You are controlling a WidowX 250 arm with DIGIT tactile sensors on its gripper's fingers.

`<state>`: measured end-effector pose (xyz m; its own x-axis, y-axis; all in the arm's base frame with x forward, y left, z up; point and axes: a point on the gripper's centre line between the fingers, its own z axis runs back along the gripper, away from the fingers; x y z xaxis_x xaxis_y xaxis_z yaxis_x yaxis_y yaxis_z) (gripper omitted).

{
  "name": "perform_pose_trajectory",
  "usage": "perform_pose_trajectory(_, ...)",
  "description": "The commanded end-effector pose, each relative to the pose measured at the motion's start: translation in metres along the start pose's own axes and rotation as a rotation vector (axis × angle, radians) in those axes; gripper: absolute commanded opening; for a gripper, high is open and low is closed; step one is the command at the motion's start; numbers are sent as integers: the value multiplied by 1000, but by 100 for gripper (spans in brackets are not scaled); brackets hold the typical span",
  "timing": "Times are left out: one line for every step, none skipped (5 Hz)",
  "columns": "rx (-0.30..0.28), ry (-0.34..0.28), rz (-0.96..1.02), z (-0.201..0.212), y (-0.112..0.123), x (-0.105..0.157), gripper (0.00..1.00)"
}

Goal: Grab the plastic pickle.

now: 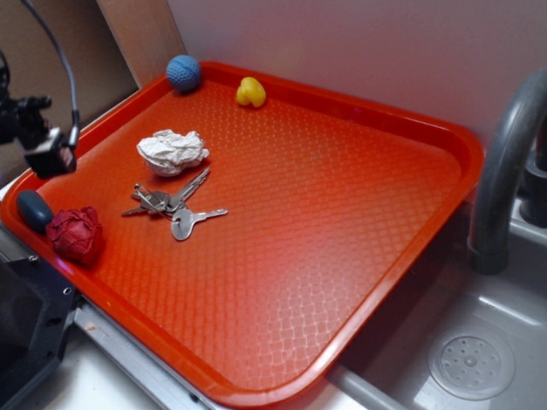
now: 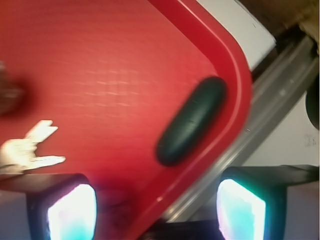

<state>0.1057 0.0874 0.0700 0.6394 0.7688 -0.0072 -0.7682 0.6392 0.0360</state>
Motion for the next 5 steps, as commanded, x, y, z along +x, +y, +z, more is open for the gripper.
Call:
perform_pose_trajectory(-83,9,-97,-33,17,10,100)
perform_pose_trajectory(-79,43,-117,-42,12,21,100)
perform_pose_trajectory(-58,119,-61,-55,10,26,100)
perform_pose_trajectory(-53,155,-89,-59,-4,31,100)
perform_pose_trajectory(-68,181,-95,-64,-13,27,100)
